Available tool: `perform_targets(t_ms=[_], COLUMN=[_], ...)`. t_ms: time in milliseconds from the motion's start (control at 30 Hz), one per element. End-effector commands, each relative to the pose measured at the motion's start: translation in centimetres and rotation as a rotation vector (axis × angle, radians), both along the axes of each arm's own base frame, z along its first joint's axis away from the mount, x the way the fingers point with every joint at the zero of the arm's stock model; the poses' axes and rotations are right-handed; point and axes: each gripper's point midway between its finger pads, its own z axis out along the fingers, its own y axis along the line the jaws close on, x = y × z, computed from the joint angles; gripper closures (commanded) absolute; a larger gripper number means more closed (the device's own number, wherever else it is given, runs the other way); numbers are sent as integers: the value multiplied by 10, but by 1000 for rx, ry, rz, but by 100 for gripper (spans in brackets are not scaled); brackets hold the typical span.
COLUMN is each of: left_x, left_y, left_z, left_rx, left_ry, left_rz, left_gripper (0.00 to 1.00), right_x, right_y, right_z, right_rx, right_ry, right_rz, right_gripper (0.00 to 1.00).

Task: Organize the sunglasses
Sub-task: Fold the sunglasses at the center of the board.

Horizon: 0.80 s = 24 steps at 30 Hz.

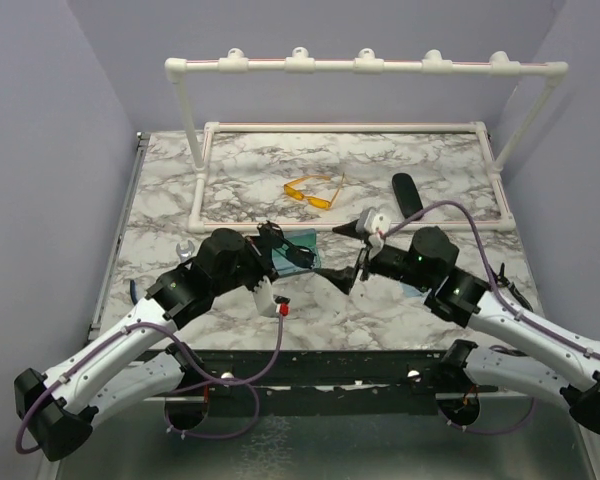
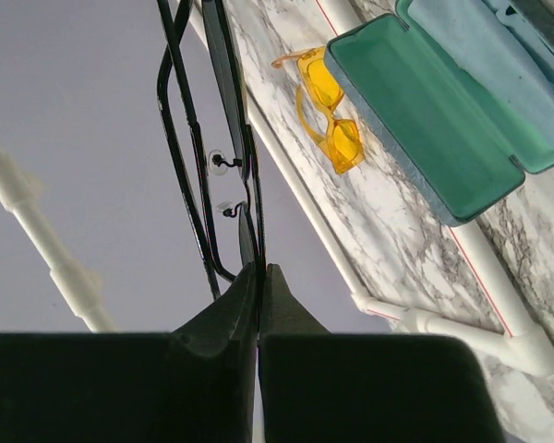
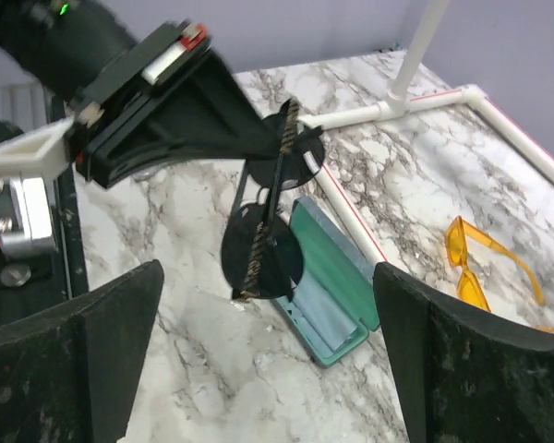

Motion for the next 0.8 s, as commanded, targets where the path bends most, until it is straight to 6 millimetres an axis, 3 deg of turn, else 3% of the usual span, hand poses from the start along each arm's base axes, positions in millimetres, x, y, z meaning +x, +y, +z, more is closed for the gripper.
perform_targets(t_ms=[0, 67, 233, 467, 633, 767], left_x=[3, 4, 3, 0, 2, 4], left_y=[3, 3, 5, 6, 7, 7], left_z=[8, 9, 9, 5, 5, 6], left_rx=[-94, -105, -108, -97, -97, -103], left_ry=[107, 136, 157, 163, 164, 170], left_rz=[106, 130, 152, 150, 164, 178], left_gripper=[100, 100, 100, 100, 100, 100], right_x=[4, 3, 26, 39, 23, 5], right_y=[9, 20, 24, 30, 33, 17], right_z=[-24, -29, -18, -25, -43, -63], right_rx=[-44, -96, -130, -157, -214, -229], right_ry=[-276, -411, -611, -633, -618, -556], right_rz=[-62, -68, -201, -245, -127, -78], right_gripper=[0, 0, 0, 1, 3, 4])
